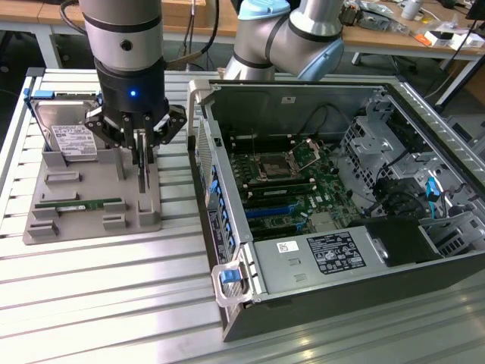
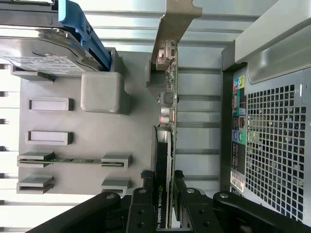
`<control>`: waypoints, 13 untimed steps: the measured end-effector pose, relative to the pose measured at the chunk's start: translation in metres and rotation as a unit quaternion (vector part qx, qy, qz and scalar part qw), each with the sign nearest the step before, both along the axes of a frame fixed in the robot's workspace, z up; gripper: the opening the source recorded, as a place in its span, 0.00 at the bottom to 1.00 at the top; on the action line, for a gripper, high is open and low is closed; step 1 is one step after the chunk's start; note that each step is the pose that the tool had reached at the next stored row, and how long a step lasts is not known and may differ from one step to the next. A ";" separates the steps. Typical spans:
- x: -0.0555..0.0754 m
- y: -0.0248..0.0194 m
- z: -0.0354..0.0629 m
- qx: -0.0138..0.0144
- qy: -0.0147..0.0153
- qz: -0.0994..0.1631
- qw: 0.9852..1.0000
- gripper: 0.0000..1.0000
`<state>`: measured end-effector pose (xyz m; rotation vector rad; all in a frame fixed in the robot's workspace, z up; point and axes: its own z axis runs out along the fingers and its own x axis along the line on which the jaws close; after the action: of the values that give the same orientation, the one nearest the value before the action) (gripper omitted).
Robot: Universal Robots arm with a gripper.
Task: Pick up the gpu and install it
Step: 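Pick up the gpu and move the gpu toward the slot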
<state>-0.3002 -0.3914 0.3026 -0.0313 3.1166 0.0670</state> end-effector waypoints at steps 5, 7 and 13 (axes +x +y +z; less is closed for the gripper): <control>0.000 0.0000 0.0114 0.000 0.000 0.000 1.000 0.27; 0.000 0.0000 0.0160 0.000 0.000 0.000 1.000 0.27; 0.000 0.0000 0.0284 0.000 0.000 0.000 1.000 0.27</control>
<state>-0.3002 -0.3914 0.3310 -0.0313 3.1166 0.0669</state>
